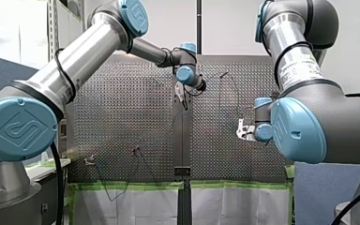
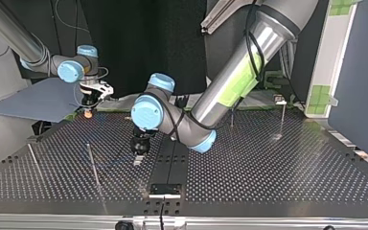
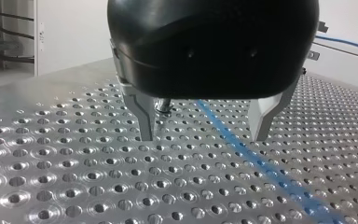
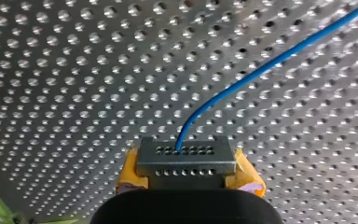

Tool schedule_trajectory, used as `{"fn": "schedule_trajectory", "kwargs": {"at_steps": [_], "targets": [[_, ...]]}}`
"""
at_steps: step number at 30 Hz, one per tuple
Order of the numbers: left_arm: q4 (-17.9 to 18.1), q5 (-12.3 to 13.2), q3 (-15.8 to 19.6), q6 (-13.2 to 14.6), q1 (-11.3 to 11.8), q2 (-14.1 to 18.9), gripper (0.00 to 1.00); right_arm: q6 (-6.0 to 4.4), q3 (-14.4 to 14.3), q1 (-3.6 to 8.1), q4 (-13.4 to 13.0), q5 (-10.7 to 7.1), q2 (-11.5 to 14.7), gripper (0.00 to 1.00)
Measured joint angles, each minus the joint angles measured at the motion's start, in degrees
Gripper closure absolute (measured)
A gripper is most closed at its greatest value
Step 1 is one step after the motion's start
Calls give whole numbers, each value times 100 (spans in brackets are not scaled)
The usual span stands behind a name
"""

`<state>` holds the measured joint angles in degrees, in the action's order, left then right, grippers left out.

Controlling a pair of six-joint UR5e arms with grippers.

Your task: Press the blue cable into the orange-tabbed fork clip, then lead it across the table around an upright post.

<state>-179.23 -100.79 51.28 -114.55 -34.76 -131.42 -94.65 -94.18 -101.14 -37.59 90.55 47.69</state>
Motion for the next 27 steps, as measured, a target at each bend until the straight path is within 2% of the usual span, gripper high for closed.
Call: {"fn": "schedule_trajectory", "kwargs": {"at_steps": [11,17,27], "targets": [[-249,-107,-2,-48,8,0,0,-65,5,18,-277,23,-291,100],[-398,-165,1,-50,19,0,0,-89,7,97,-430,39,-398,100],[-411,-156,-6,-71,19,0,0,-116,8,249,-712,43,-637,100]]}}
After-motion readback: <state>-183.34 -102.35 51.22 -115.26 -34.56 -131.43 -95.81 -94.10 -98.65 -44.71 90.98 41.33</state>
